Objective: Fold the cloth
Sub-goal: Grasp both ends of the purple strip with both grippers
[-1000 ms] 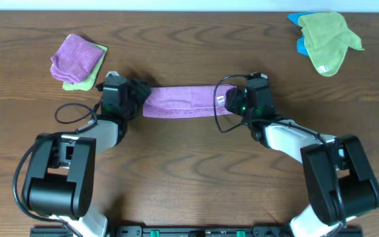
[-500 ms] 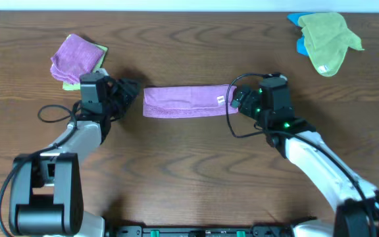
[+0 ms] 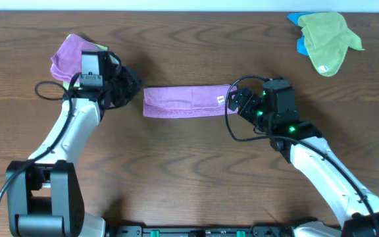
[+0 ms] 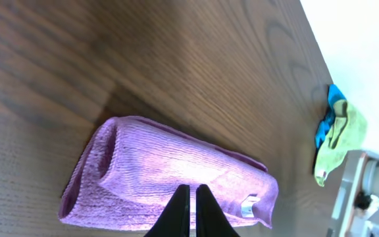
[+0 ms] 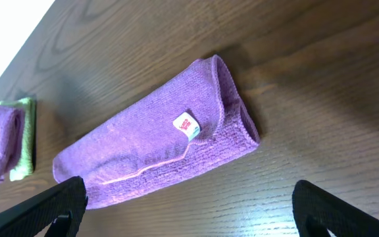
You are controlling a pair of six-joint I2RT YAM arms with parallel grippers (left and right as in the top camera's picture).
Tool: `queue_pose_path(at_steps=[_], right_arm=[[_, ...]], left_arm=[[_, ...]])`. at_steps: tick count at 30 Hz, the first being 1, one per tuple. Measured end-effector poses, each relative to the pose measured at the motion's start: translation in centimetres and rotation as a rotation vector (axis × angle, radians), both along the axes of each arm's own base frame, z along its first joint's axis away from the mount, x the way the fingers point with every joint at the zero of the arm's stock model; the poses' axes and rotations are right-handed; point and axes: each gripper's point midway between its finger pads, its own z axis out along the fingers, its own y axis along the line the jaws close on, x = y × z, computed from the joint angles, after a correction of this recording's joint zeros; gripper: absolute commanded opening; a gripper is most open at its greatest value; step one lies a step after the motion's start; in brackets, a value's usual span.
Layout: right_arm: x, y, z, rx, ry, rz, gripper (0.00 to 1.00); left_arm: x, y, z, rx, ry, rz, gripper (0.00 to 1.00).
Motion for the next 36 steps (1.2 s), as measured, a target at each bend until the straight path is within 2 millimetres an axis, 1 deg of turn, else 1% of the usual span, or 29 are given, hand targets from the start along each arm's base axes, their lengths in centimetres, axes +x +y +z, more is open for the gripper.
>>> queue_pose_path(at_steps=[2,8,12,15,21,26,30,36], right_arm=[[-0.1,0.1,0.0,0.011,0.006,-0.002,0.99],[-0.5,0.1,-0.3,0.037,0.041,-0.027,0.99],[-0.5,0.1,-0.3,0.044,0.045,-0.036,0.99],[-0.5,0.2,-0.6,0.045,0.054,-0.037,0.99],[-0.2,0.6,-3.0,0.046,0.103,-0.025,0.99],[0.4,1.2,-4.0,0.063,0.111,-0.009,0.99],[0.6,1.6,-5.1,0.072,0.13,-0.001,0.99],[1.3,2.1,-6.1,0.09,0.124,0.014,0.99]], left_arm=[[-0.4,-0.5,-0.4,0.022,0.011,-0.015,0.06],[-1.5,-2.8,-1.4,0.139,0.009,-0.093,0.06],[-1.8,-3.5,-2.7,0.226,0.005,-0.133,0.06],[-1.9,-3.5,-4.2,0.28,0.024,-0.149,0.06],[-2.2,-3.0,-7.9,0.337,0.1,-0.163,0.06],[-2.4,-2.6,-10.3,0.368,0.147,-0.165,0.06],[-2.5,-2.4,-11.1,0.375,0.162,-0.165,0.06],[-2.4,-2.3,-11.2,0.387,0.16,-0.16,0.06]])
